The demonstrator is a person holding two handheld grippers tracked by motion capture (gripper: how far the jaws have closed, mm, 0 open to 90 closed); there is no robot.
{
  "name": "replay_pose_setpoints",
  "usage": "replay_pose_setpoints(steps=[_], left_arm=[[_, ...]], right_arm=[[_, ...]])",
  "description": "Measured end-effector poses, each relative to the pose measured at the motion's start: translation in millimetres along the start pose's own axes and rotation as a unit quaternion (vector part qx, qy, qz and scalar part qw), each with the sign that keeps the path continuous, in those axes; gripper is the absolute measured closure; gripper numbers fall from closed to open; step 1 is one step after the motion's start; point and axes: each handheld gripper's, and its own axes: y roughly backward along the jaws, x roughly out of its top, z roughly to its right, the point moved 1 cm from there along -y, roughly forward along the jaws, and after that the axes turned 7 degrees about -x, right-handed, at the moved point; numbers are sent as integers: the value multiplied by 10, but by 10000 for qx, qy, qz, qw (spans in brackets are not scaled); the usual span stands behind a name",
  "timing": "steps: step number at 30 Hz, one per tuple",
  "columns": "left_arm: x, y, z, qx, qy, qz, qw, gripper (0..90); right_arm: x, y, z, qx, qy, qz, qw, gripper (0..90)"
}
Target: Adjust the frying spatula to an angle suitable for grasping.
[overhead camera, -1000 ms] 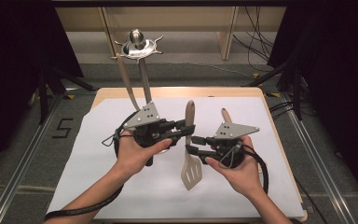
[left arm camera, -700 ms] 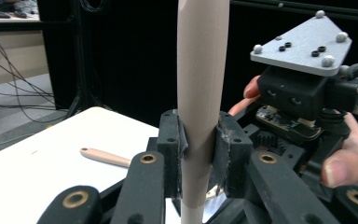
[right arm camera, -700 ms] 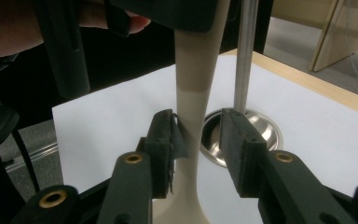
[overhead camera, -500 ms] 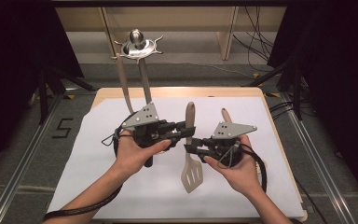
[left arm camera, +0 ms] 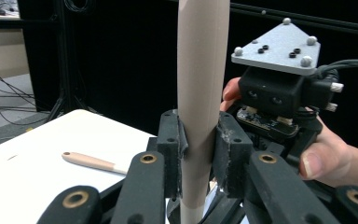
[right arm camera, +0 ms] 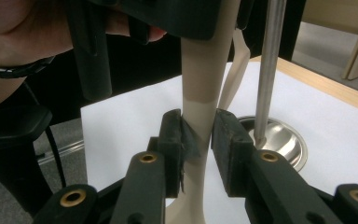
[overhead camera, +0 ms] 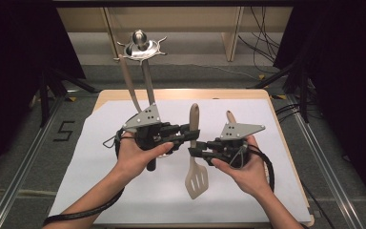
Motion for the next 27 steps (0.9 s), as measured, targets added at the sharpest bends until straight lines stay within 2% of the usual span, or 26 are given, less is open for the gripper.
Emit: replay_pose_setpoints(steps=[5,9,10,11,12,15,16,18,20,21,23,25,27], left_arm=[[-1,-5,-9,-5,-29,-22,10000,736],[-10,-8,-18,-17,23,6,10000,735],[-9,-8,-23,-20,21,27,10000,735],[-10,-9,-25,-8,31,40,10000,734],[-12,-11,-27,12,36,61,10000,734],[-16,-22,-22,226,-44,129,9997,711],[-14,-25,-16,323,-91,146,9993,681],[-8,-32,5,540,-317,167,9979,619],[-6,-37,20,681,-442,154,9966,593],[-6,-42,27,772,-477,149,9958,585],[-4,-51,29,850,-503,145,9950,570],[0,-62,26,847,-476,139,9952,563],[1,-73,17,848,-454,133,9953,563]], right_arm=[[-3,11,16,125,-36,-145,9998,771],[-1,10,13,110,-93,-183,9997,782],[4,15,11,45,-104,-189,9998,783],[7,21,-18,36,-295,-251,9992,784],[20,10,-1,-17,-130,-190,9997,784],[61,11,-69,-445,-246,-424,9978,786],[72,21,-93,-690,-323,-575,9954,785],[88,10,-105,-1126,-412,-636,9907,786],[97,10,-127,-1257,-646,-703,9875,786],[98,7,-127,-1285,-653,-698,9871,786],[98,-4,-131,-1397,-607,-679,9860,785],[102,-15,-115,-1451,-431,-606,9866,786],[106,-32,-124,-1435,-432,-555,9872,786]])
